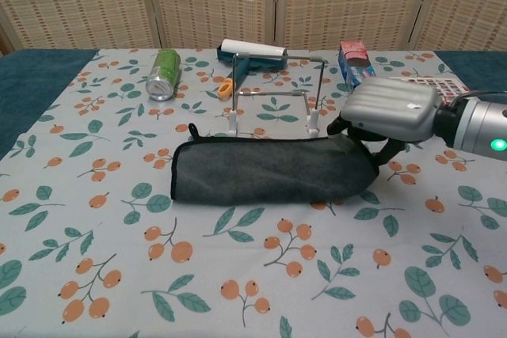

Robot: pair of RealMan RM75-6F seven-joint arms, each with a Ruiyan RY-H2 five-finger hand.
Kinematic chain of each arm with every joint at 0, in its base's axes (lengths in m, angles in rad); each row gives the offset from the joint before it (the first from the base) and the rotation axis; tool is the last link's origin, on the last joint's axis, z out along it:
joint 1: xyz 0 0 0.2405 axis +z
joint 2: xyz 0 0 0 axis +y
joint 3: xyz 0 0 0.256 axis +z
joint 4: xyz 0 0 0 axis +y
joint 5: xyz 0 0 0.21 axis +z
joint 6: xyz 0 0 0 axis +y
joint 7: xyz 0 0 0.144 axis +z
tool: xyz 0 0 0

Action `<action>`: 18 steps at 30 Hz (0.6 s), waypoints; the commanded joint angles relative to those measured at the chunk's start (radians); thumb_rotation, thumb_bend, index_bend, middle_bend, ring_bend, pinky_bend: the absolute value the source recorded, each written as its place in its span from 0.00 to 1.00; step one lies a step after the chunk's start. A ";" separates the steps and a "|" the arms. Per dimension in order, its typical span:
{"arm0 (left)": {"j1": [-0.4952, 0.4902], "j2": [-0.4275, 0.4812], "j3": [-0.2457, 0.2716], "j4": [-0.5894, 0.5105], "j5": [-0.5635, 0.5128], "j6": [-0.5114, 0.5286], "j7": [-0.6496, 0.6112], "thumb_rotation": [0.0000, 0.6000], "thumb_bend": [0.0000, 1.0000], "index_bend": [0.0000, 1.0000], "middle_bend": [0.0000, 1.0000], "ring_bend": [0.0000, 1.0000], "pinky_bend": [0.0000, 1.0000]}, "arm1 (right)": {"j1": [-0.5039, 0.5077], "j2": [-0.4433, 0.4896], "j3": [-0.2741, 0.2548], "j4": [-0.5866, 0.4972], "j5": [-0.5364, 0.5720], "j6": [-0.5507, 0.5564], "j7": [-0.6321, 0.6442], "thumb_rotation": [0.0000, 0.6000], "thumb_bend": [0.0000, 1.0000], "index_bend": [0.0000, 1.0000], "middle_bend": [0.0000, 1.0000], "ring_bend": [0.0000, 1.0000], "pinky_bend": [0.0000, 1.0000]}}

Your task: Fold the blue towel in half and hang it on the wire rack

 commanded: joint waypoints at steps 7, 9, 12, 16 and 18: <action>0.009 0.005 -0.009 -0.006 0.007 0.010 0.002 1.00 0.00 0.00 0.00 0.00 0.00 | -0.011 0.140 0.090 -0.256 0.036 0.119 -0.097 1.00 0.53 0.80 0.91 0.87 1.00; 0.011 0.007 -0.008 -0.006 0.008 0.010 0.001 1.00 0.00 0.00 0.00 0.00 0.00 | -0.013 0.182 0.115 -0.336 0.044 0.136 -0.144 1.00 0.54 0.80 0.91 0.87 1.00; 0.014 0.009 -0.011 -0.006 0.013 0.014 0.000 1.00 0.00 0.00 0.00 0.00 0.00 | -0.015 0.246 0.154 -0.464 0.062 0.148 -0.217 1.00 0.55 0.80 0.91 0.87 1.00; 0.019 0.012 -0.011 -0.008 0.020 0.016 -0.011 1.00 0.00 0.00 0.00 0.00 0.00 | -0.014 0.300 0.203 -0.588 0.091 0.146 -0.307 1.00 0.56 0.80 0.91 0.87 1.00; 0.021 0.016 -0.010 -0.011 0.024 0.016 -0.018 1.00 0.00 0.00 0.00 0.00 0.00 | -0.011 0.317 0.229 -0.634 0.110 0.141 -0.354 1.00 0.58 0.80 0.91 0.87 1.00</action>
